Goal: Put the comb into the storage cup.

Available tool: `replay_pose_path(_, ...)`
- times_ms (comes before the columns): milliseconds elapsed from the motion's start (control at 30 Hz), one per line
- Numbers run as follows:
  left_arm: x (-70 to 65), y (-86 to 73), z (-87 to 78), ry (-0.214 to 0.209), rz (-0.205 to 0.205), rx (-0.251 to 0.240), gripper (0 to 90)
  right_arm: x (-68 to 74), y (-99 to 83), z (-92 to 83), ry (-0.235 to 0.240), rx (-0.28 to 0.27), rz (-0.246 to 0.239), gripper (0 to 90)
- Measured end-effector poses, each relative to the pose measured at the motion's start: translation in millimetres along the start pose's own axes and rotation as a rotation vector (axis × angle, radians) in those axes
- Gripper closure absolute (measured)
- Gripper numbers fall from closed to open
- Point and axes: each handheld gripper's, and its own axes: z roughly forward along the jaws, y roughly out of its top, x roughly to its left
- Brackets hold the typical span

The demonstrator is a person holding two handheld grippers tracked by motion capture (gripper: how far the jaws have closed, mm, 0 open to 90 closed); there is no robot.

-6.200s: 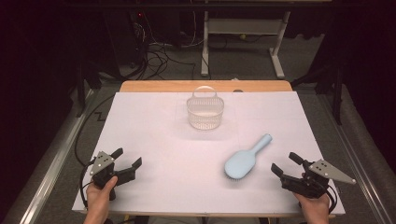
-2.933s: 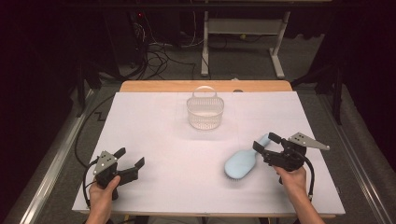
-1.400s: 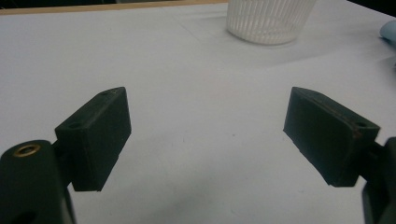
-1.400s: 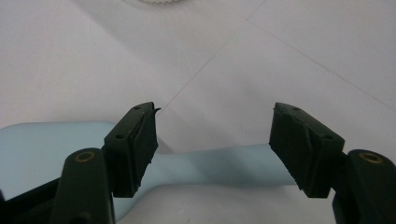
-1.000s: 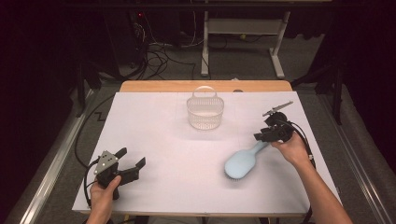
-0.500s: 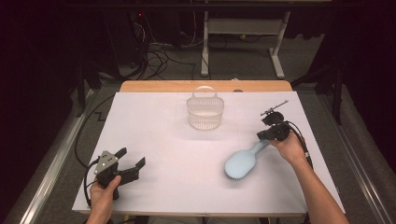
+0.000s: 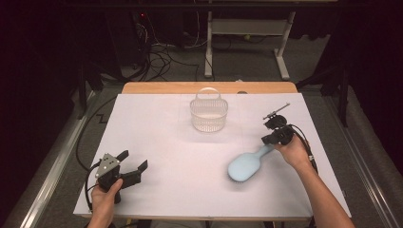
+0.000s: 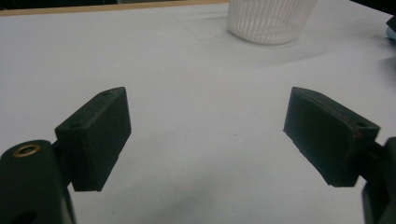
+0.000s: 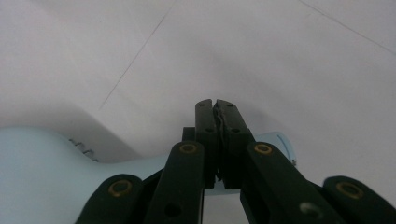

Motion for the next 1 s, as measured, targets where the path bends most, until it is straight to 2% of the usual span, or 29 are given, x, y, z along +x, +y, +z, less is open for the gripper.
replay_pose_path(233,-1.3,0.2,0.2,0.003,0.011,0.003,15.6,4.2,-5.7,-3.4,0.006,0.003,0.004,88.8)
replay_pose_path(400,-0.5,0.0,0.1,0.004,0.008,0.003,15.7,10.9,-12.2,-7.3,-0.003,0.01,-0.019,88.8)
replay_pose_path(567,-1.5,0.1,0.2,0.002,0.01,0.003,15.6,17.3,-18.4,-12.4,0.008,0.006,-0.03,89.5)
replay_pose_path(700,-1.4,0.0,0.4,0.003,0.01,0.004,15.6,18.9,-19.7,-12.7,0.009,0.013,-0.038,89.6)
replay_pose_path(1000,-1.6,0.1,0.4,0.003,0.012,0.004,15.6,18.0,-23.3,-12.2,0.018,0.002,-0.023,89.8)
